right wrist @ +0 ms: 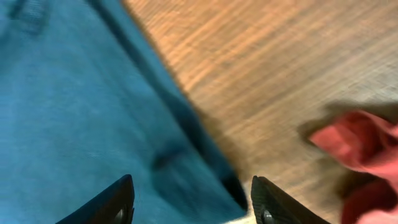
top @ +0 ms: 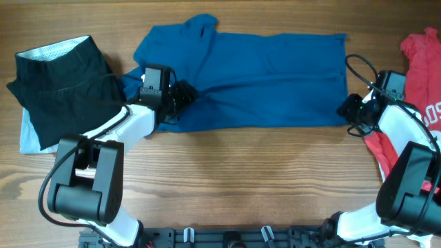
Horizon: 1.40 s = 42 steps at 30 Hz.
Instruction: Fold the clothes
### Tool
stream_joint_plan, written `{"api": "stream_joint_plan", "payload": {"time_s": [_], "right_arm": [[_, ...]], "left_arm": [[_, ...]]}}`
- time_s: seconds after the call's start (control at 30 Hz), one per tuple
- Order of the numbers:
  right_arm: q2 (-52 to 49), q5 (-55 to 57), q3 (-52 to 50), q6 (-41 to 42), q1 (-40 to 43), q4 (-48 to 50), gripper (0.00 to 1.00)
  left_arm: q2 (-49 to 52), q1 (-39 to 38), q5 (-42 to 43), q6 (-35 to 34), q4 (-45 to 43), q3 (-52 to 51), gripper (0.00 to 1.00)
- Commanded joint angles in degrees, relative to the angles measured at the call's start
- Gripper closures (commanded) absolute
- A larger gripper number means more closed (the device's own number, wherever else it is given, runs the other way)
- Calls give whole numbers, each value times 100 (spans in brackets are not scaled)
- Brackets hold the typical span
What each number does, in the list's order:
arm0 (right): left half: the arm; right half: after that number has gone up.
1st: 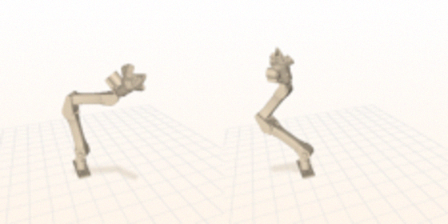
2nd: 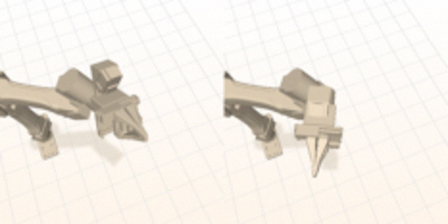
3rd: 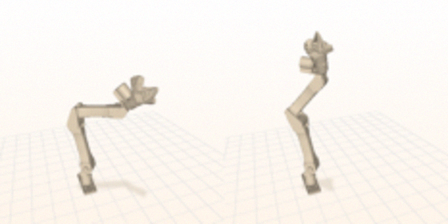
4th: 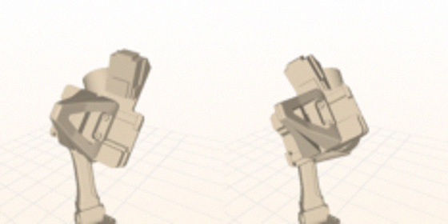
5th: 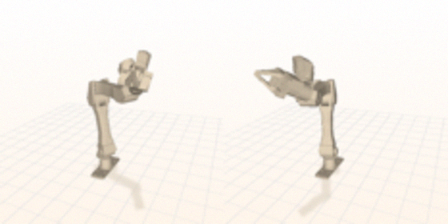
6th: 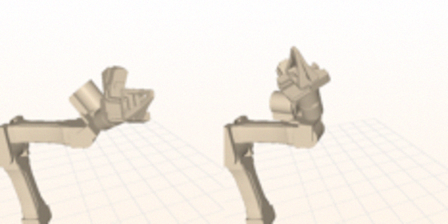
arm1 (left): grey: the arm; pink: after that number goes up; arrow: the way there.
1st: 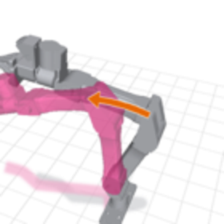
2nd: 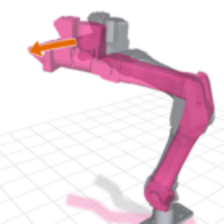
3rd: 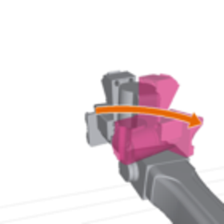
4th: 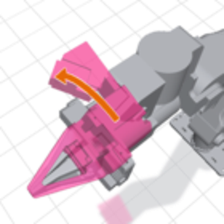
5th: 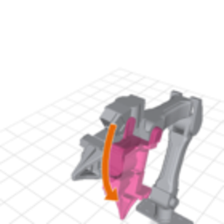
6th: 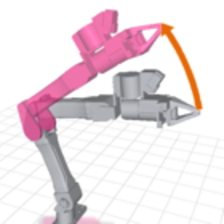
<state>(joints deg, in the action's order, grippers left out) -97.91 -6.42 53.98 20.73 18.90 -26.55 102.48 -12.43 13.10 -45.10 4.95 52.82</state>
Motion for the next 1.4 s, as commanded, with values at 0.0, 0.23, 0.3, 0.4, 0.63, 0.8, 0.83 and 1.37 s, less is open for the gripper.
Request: {"api": "stream_joint_plan", "payload": {"time_s": [0.0, 0.23, 0.3, 0.4, 0.63, 0.8, 0.83, 1.37], "right_arm": [[37, -229, -48, -317, -28, 11, 38], [-101, -221, -96, -538, -28, 57, 38], [-240, -229, -122, -560, -31, 11, 39], [-415, -271, -122, -555, -31, -39, 42], [-450, -26, -114, -422, -7, -326, 96], [-302, 1108, -101, 363, 240, -894, 96], [-251, 1200, -101, 457, 302, -960, 96], [-24, 1919, -94, 881, 927, -1320, 96]], "left_arm": [[26, 24, -223, 203, 63, -144, 27], [28, 24, -232, 269, 483, -144, 24], [28, 24, -229, 269, 542, -144, 24], [28, 24, -229, 269, 588, -144, 23], [28, 24, -227, 267, 820, -144, 25], [28, 20, -157, 267, 1543, -144, 33], [28, 17, -68, 267, 1733, -144, 35], [-468, -269, 564, 743, 3139, -142, 24]]}}
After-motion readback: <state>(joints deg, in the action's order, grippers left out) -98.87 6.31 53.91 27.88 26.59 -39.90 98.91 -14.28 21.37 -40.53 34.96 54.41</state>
